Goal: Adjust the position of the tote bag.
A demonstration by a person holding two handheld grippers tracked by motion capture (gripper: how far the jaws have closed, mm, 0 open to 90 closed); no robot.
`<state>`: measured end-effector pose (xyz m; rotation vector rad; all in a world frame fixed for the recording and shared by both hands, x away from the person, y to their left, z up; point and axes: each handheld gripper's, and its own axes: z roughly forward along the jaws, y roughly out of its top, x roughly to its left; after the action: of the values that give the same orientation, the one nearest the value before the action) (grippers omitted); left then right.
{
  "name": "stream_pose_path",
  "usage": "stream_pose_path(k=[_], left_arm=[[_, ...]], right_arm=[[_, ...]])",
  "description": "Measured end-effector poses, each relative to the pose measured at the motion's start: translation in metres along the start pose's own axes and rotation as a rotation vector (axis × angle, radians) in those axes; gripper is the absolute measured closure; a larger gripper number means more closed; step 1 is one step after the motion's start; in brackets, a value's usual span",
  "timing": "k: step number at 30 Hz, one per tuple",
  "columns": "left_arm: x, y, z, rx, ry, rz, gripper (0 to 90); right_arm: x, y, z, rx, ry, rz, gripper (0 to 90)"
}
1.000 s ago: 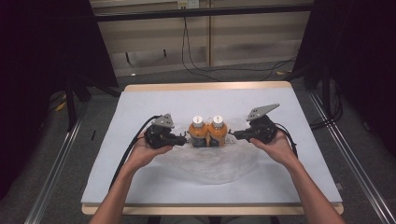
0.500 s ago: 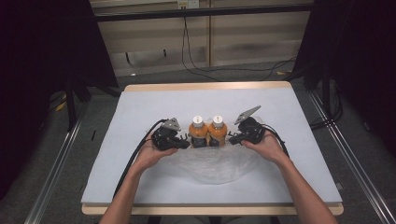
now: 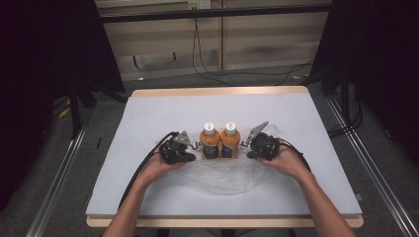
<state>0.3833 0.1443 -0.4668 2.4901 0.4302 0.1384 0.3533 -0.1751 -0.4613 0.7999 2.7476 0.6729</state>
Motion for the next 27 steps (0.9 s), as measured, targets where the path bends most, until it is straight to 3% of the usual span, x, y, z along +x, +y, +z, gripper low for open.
stream_pose_path(k=[3,4,5,8,12,16,18,21,24,26,27], left_arm=[[-0.001,-0.002,-0.003,0.028,0.052,0.042,89.5],[-0.002,-0.001,-0.004,0.038,0.062,0.055,90.0],[-0.002,-0.002,-0.004,0.04,0.06,0.056,90.0],[-0.001,-0.003,-0.005,0.043,0.061,0.052,90.0],[-0.003,-0.001,-0.008,0.106,0.102,0.103,90.0],[-0.002,-0.003,-0.009,0.114,0.113,0.093,90.0],[0.0,-0.004,-0.011,0.12,0.122,0.098,90.0],[0.003,-0.007,-0.013,0.115,0.129,0.076,90.0],[0.005,-0.009,-0.015,0.112,0.132,0.066,90.0],[0.005,-0.01,-0.016,0.2,0.237,0.098,90.0],[0.008,-0.013,-0.019,0.185,0.208,0.078,90.0]], right_arm=[[-0.002,-0.004,-0.003,0.02,-0.007,-0.008,90.0],[-0.001,-0.005,-0.005,0.048,-0.041,-0.031,90.0],[-0.001,-0.007,-0.007,0.069,-0.061,-0.057,90.0],[-0.003,-0.012,-0.01,0.081,-0.071,-0.054,90.0],[-0.006,-0.019,-0.014,0.112,-0.091,-0.068,90.0],[-0.01,-0.025,-0.019,0.149,-0.106,-0.081,90.0],[-0.011,-0.029,-0.021,0.167,-0.114,-0.069,90.0],[-0.015,-0.036,-0.026,0.188,-0.121,-0.053,90.0],[-0.02,-0.043,-0.028,0.156,-0.11,-0.03,90.0],[-0.021,-0.046,-0.029,0.164,-0.136,-0.034,90.0],[-0.023,-0.047,-0.029,0.156,-0.141,-0.047,90.0]])
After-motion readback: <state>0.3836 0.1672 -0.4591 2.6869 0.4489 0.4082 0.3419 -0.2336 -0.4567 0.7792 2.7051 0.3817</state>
